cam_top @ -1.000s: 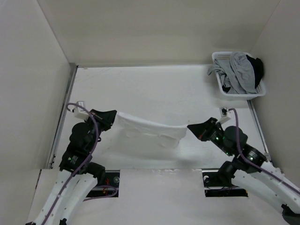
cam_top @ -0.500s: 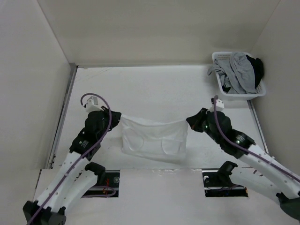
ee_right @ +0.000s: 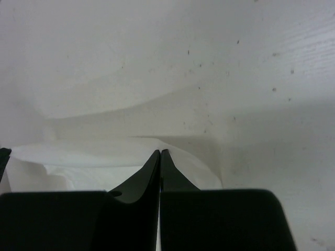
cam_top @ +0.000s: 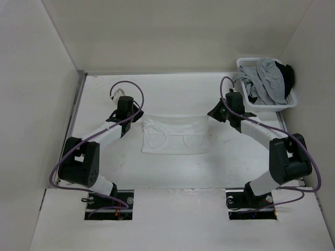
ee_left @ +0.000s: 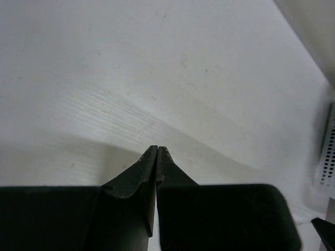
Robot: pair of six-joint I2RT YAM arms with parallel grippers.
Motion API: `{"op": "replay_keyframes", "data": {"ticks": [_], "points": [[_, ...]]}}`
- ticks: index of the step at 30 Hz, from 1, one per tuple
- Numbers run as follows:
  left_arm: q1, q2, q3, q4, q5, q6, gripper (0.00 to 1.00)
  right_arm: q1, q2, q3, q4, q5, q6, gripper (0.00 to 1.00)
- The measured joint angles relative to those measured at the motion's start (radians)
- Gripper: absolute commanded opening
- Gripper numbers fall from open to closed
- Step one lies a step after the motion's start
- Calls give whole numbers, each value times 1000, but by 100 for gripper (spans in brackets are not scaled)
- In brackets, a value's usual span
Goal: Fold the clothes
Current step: Fold the tank top
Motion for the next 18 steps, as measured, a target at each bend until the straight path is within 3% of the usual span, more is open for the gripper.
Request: {"op": "replay_keyframes", "data": {"ticks": [5, 18], "points": [[-3, -22, -13, 87, 8, 0, 1, -15, -22, -19, 55, -10, -6, 1], [-35, -349, -353, 146, 25, -24, 1, 84, -338, -374, 111, 30, 23, 1]]}}
